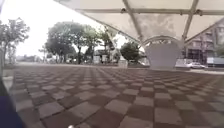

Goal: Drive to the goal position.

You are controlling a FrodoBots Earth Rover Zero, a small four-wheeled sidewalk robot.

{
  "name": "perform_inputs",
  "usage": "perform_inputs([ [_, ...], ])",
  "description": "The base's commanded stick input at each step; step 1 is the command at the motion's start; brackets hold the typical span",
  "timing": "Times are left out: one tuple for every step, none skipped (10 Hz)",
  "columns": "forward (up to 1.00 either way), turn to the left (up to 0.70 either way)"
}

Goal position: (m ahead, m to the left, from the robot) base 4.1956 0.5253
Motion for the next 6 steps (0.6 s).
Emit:
perform_inputs([
  [0.70,0.00],
  [0.70,0.02],
  [0.70,0.02],
  [0.70,0.00],
  [0.70,0.01],
  [0.70,0.09],
])
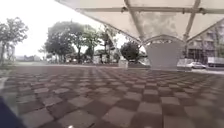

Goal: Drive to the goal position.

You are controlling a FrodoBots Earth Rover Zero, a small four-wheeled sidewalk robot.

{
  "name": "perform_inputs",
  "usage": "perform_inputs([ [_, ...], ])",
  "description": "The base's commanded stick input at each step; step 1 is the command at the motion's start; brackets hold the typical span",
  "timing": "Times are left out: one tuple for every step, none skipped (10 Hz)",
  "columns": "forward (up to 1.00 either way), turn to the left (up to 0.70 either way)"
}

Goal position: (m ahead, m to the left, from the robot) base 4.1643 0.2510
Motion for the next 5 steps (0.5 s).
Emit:
perform_inputs([
  [0.70,0.27],
  [0.70,0.35],
  [0.70,0.34],
  [0.70,0.30],
  [0.70,0.25],
])
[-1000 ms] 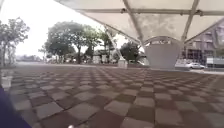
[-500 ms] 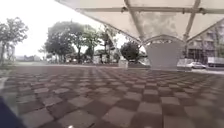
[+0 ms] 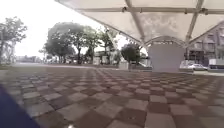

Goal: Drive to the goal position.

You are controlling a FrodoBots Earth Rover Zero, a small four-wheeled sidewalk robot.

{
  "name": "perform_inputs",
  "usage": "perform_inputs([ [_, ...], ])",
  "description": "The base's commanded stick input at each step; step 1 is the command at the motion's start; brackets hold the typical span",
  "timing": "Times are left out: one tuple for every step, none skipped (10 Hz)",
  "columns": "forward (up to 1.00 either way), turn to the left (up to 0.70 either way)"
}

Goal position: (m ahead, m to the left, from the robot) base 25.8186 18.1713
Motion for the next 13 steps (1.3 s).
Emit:
perform_inputs([
  [0.70,0.00],
  [0.70,0.00],
  [0.70,0.00],
  [0.70,0.00],
  [0.70,0.00],
  [0.70,0.00],
  [0.70,0.00],
  [0.70,0.00],
  [0.70,0.00],
  [0.70,0.00],
  [0.70,0.00],
  [0.70,0.00],
  [0.70,0.00],
])
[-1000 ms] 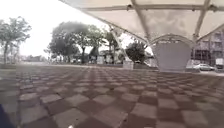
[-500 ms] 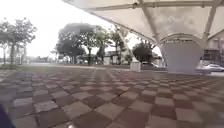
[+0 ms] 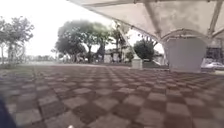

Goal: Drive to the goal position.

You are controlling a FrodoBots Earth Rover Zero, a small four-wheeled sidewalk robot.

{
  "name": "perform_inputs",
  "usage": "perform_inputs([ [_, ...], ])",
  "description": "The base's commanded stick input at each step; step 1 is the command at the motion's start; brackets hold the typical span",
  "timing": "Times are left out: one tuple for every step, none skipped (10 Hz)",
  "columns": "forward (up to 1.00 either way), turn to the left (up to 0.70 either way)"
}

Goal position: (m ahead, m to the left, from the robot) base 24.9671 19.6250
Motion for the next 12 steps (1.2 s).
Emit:
perform_inputs([
  [0.70,0.00],
  [0.70,0.00],
  [0.71,0.00],
  [0.85,0.00],
  [0.85,0.00],
  [0.85,0.00],
  [0.85,0.00],
  [0.85,0.00],
  [0.95,0.01],
  [1.00,0.06],
  [1.00,0.40],
  [1.00,0.40],
])
